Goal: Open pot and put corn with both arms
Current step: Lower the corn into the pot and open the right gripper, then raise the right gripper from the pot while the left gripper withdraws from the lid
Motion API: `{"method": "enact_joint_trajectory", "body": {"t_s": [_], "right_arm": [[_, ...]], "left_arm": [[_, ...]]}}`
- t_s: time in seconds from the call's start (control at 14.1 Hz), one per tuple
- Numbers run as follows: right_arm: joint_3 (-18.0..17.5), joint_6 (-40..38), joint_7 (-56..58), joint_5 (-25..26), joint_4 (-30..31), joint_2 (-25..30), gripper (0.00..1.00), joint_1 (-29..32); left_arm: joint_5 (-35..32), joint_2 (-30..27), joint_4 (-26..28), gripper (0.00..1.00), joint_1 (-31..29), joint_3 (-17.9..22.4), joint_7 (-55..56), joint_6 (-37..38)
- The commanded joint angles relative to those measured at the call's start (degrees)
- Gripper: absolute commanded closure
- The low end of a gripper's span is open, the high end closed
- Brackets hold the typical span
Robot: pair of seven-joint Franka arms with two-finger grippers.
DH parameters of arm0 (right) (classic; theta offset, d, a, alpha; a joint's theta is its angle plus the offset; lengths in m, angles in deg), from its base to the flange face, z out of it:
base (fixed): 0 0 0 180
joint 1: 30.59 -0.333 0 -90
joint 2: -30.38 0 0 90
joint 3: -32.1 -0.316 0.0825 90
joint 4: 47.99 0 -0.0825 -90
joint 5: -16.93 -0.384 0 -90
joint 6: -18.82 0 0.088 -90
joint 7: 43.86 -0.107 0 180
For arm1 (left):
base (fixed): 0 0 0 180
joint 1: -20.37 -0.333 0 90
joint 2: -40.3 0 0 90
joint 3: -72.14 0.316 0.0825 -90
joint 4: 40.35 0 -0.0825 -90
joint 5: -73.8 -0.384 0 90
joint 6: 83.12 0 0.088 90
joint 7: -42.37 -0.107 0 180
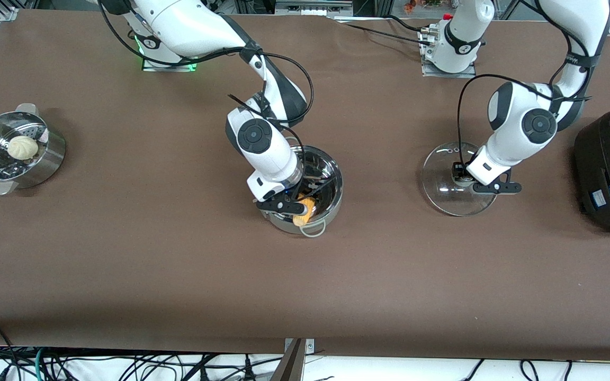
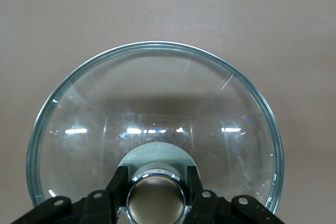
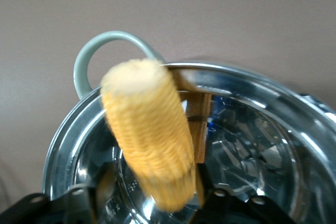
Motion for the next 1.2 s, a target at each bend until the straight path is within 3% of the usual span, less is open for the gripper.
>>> {"method": "enact_joint_trajectory", "body": {"t_s": [0.0,0.14,0.21,0.28,0.35,0.5,0.64,0.85,0.99,1.13], "right_arm": [[0.0,-6.03,-0.34,1.15,-0.14,3.22,0.0,0.06],[0.18,-13.66,-0.34,3.86,-0.14,6.81,0.0,0.06],[0.35,-18.4,-0.25,6.23,-0.14,8.75,0.0,0.06],[0.44,-22.27,-0.07,8.16,-0.23,9.98,0.0,0.06],[1.14,-25.18,0.01,10.1,-0.32,10.95,0.0,0.15],[4.38,-29.41,0.63,12.83,-0.4,12.62,0.0,0.15],[8.42,-33.63,5.95,16.08,-0.4,14.82,0.0,0.15],[16.49,-38.65,18.62,15.93,-0.4,16.67,0.0,0.15],[21.94,-39.97,25.99,14.44,-0.4,17.11,0.0,0.15],[23.38,-42.34,31.55,9.44,0.29,20.08,0.0,3.37]], "left_arm": [[1.35,2.58,-0.76,1.0,0.13,0.05,-1.91,-3.16],[1.35,3.47,-0.76,0.95,0.39,0.05,-1.91,-3.09],[1.08,3.82,-0.76,0.74,0.57,0.05,-1.91,-2.48],[0.91,3.74,-0.76,0.44,0.66,0.05,-1.83,-2.04],[0.91,3.39,-0.85,0.0,0.75,0.05,-1.74,-0.64],[0.91,0.5,-1.11,0.0,0.75,0.05,-1.04,1.47],[1.26,-3.98,-4.51,0.0,0.66,0.05,-0.95,8.91],[0.91,-4.62,-23.28,0.0,0.75,0.14,-0.95,35.31],[0.55,-4.43,-32.8,0.0,0.75,0.23,-1.12,45.74],[0.64,-4.96,-40.01,0.0,0.66,1.11,-1.03,54.35]]}}
